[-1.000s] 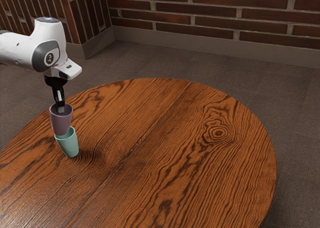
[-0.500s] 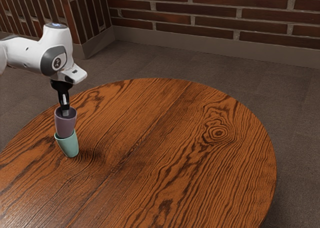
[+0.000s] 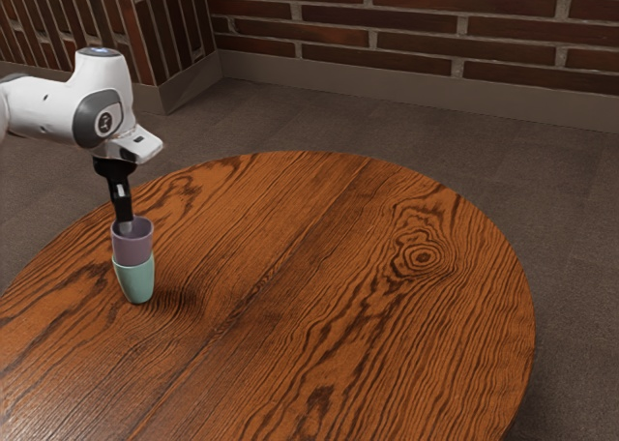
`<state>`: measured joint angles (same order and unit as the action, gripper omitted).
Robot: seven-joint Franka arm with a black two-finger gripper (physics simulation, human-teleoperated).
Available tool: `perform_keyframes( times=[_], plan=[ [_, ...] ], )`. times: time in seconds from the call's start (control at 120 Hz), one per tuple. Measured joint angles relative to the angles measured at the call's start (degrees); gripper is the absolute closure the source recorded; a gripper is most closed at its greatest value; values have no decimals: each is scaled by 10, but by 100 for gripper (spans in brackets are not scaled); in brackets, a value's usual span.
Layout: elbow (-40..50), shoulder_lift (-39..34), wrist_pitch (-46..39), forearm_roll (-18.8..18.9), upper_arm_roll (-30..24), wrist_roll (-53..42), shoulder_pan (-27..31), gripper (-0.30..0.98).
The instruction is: Place the right cup onto the left cup
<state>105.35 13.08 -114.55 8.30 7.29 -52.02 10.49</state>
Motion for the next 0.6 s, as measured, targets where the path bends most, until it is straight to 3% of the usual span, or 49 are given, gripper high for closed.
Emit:
perform_keyframes(
  times=[0.408,0.6],
  plan=[
    [-1,-35,5,-4,0,-3,-3,3],
    [-67,-48,57,-7,7,-7,-73,1]
  ],
)
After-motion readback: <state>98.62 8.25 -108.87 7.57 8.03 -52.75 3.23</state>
